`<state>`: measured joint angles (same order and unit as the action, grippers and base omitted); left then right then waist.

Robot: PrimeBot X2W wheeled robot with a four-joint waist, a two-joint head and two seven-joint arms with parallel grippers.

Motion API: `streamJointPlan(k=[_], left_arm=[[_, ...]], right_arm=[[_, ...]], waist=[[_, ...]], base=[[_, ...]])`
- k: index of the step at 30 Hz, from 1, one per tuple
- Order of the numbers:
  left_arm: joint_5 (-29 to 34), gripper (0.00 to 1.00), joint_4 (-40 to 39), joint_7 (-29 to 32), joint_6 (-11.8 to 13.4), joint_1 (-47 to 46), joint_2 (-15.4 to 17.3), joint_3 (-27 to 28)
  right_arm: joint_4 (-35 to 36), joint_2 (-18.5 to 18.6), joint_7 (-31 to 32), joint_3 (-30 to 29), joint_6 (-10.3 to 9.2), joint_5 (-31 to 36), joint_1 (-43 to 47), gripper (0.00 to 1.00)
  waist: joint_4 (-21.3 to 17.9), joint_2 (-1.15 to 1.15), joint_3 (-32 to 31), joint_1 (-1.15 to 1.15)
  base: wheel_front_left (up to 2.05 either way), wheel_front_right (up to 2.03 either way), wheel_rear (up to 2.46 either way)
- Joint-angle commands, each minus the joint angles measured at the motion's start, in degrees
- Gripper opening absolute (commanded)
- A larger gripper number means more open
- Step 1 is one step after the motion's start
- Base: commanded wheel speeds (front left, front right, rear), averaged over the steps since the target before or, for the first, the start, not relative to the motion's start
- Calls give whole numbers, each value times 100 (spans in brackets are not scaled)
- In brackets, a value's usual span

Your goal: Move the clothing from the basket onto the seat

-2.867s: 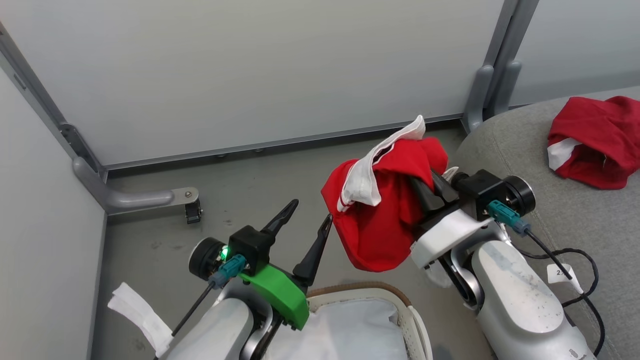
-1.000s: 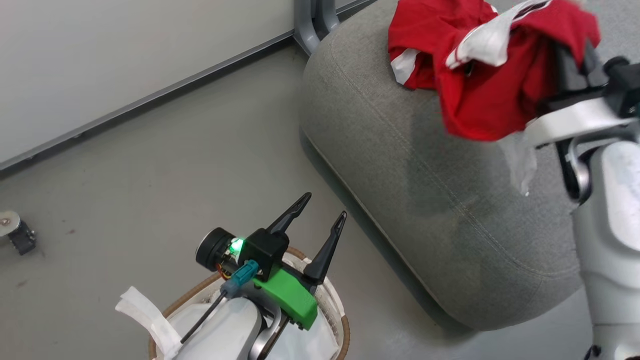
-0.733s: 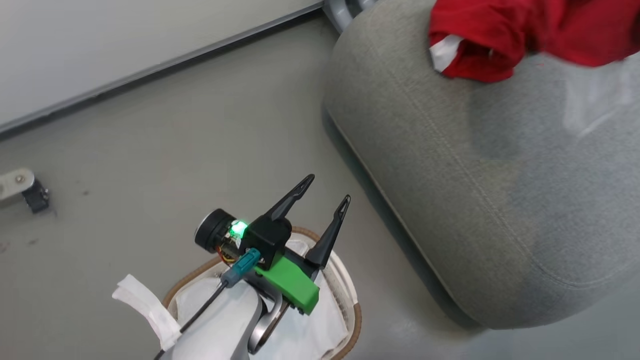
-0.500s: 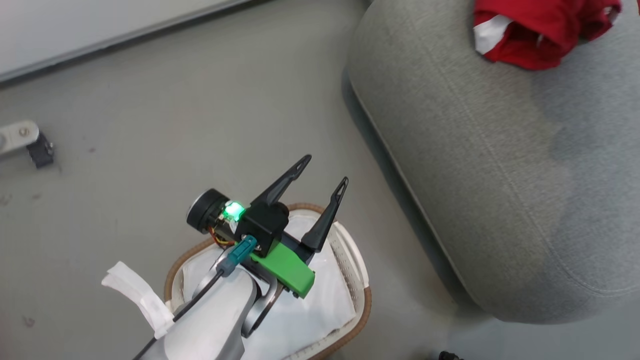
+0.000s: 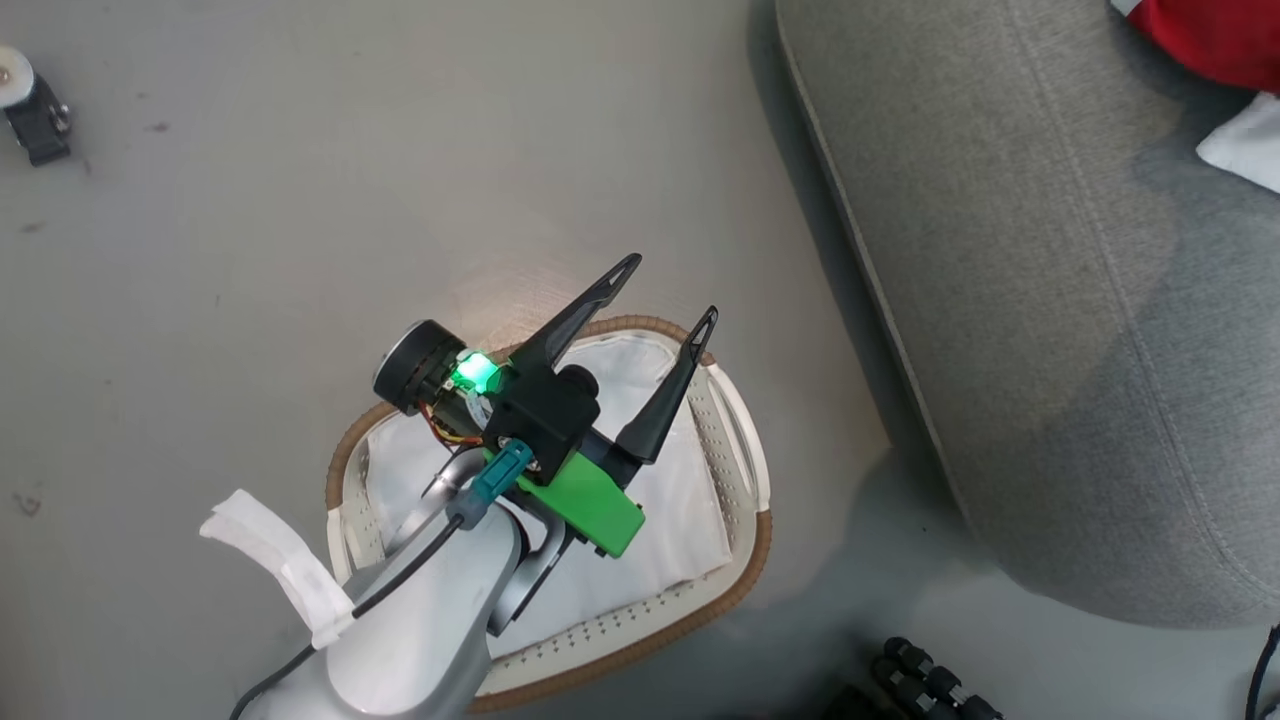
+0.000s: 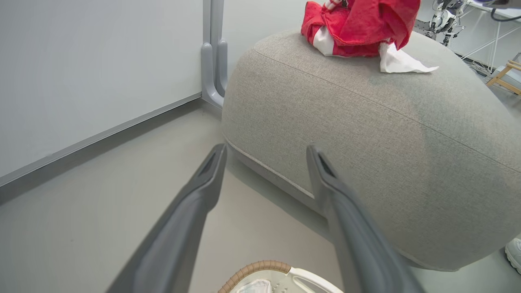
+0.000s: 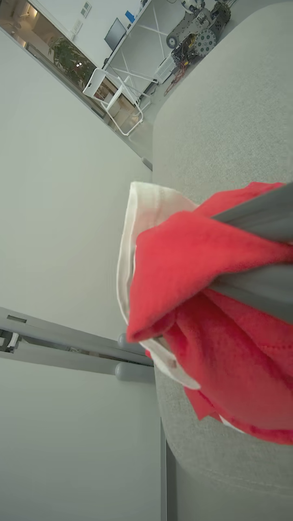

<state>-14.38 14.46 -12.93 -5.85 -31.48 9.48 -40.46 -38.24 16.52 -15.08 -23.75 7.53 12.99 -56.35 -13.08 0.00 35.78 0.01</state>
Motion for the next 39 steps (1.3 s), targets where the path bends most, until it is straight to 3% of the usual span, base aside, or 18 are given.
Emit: streamJointPlan(k=[1,6,7,9,10,11,12,26,39], left_arm=[[24,100,-23,-9,28,-125,6,-4],[11,100,-1,-35,36,-127,38,-29],[4,100,11,-36,41,-117,43,-28],[-16,100,33,-44,38,-94,55,-45],[-36,100,42,-55,30,-77,54,-53],[-50,100,55,-58,26,-63,49,-60],[-66,100,70,-66,19,-57,49,-74],[-354,100,339,-184,47,151,-86,44],[-633,100,367,-225,343,672,-343,871]], right_arm=[[-72,-11,-14,-40,-8,61,144,0],[-252,-86,-14,-122,-8,106,402,0],[-259,-99,-14,-138,-8,92,436,6],[-232,-144,-14,-161,-8,63,529,40],[-207,-177,-14,-156,-8,49,587,88],[-193,-196,-14,-151,-8,41,640,88],[-179,-214,-14,-131,-8,25,707,100],[5,-317,-14,178,-8,-183,1587,100],[219,-185,-14,432,-8,-118,1890,100]], waist=[[93,0,165,-1],[53,0,158,-1],[41,0,145,-1],[13,0,100,-1],[-6,0,66,-1],[-16,0,39,-1],[-29,0,1,-1],[-32,0,-860,-1],[588,0,-1986,-1]], base=[[0,0,0],[0,0,0],[0,0,0],[0,0,0],[0,0,0],[0,0,0],[0,0,0],[0,0,0],[0,0,0]])
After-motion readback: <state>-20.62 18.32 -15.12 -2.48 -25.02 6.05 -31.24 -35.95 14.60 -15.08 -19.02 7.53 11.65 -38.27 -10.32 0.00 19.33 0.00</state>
